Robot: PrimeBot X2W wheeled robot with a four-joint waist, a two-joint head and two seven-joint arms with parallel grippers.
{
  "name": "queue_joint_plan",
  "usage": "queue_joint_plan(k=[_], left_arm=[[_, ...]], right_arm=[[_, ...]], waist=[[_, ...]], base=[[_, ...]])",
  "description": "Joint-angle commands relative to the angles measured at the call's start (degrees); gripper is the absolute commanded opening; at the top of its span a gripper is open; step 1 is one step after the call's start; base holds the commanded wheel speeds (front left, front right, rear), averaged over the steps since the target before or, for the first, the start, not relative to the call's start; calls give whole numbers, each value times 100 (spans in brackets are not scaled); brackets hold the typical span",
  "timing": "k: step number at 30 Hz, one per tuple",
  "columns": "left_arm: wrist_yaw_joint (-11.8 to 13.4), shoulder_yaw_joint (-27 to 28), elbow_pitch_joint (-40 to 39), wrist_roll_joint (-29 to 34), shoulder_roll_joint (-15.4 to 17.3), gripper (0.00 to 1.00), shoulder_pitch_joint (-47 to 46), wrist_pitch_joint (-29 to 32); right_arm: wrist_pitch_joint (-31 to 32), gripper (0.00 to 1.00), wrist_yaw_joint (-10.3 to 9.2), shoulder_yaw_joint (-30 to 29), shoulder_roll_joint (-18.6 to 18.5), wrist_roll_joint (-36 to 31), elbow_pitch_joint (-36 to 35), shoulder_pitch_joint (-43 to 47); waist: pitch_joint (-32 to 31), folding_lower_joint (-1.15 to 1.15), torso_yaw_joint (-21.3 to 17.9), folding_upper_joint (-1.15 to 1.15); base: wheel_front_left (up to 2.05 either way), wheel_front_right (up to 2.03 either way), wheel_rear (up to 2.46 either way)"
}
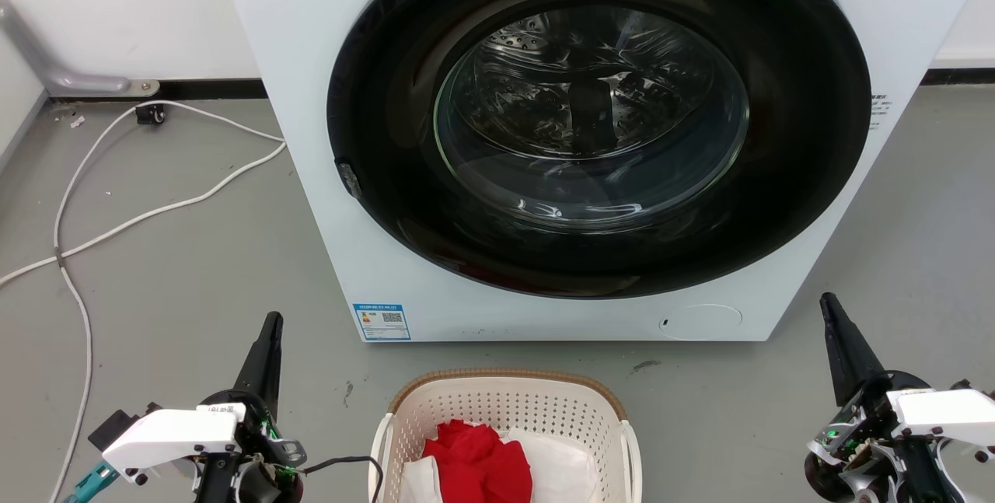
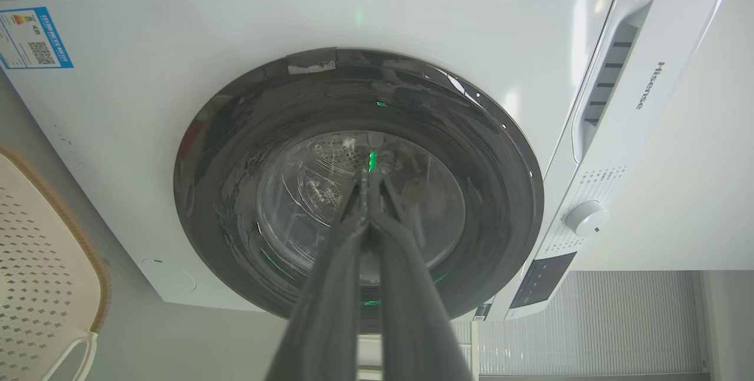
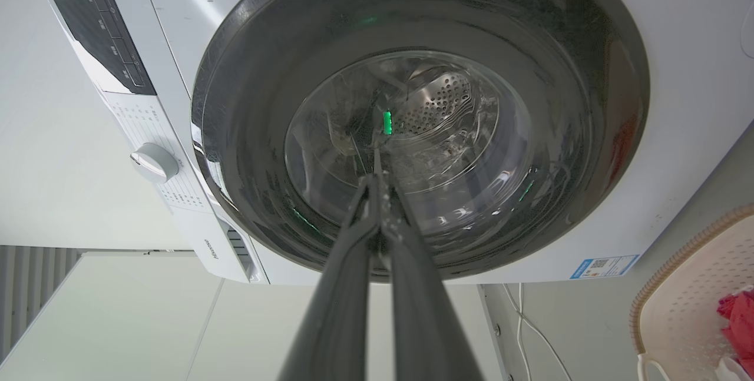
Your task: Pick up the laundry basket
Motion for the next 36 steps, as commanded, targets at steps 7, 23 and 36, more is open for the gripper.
queue_joint_plan(k=[7, 23, 36], left_arm=[[-20, 13, 3, -9, -5, 0, -48, 13], [1, 28, -86, 674, -14, 100, 165, -308], [230, -85, -522, 2323, -10, 100, 273, -640]], right_arm=[[7, 0, -2, -4, -5, 22, 3, -60], [-306, 100, 0, 47, 10, -811, -84, 177], [-641, 100, 0, 244, 6, -2790, -497, 299]], waist=[[0, 0, 0, 0], [9, 0, 4, 0], [26, 0, 25, 0]], base=[[0, 0, 0], [0, 0, 0], [0, 0, 0]])
